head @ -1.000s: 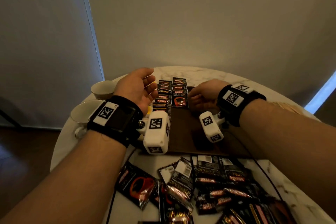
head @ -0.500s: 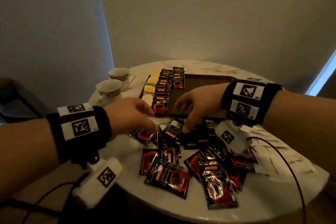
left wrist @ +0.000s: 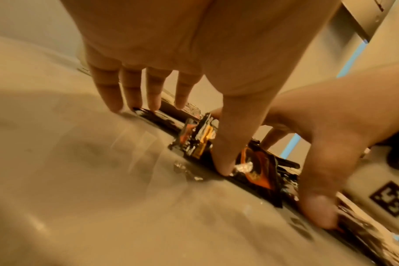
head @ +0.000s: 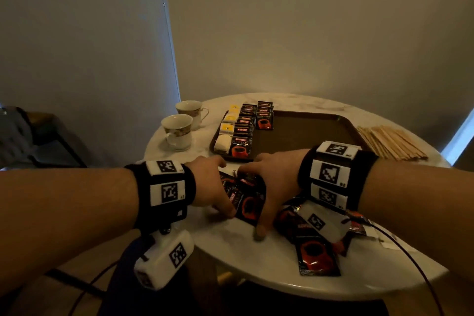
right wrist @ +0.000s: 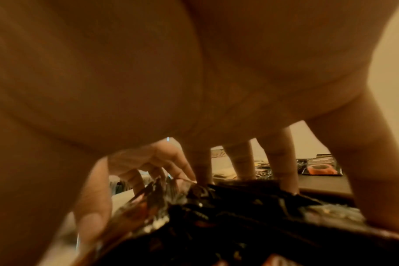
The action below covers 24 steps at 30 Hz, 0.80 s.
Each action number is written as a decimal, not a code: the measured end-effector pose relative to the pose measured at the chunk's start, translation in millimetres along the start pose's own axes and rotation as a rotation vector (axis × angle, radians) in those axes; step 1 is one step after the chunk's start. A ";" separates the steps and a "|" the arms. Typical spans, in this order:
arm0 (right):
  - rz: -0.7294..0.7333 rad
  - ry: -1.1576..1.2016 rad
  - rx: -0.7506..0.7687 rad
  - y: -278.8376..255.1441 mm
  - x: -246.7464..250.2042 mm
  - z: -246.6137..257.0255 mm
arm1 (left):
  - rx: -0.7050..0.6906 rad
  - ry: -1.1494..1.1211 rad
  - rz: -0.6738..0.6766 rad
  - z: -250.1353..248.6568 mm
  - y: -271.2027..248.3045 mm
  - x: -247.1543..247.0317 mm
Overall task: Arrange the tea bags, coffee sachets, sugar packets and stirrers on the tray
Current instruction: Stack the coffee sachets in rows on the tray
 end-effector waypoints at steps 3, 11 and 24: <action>-0.106 -0.053 0.045 12.7 6.0 5.3 | 0.020 -0.091 -0.006 2.8 6.1 3.2; -0.190 -0.010 0.212 21.4 12.2 15.9 | 0.102 -0.354 0.043 10.8 18.5 4.4; -0.379 0.087 0.227 29.2 14.7 12.3 | 0.133 -0.753 0.269 18.4 28.2 11.5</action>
Point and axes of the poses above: each hand's wrist, its own y-axis towards the middle knuckle, its own x-axis out of the back of the hand, z = x × y, the point moved 4 cm from there along y, towards the middle knuckle, and after that the axes turned 15 degrees about x, right-handed, at the moved point
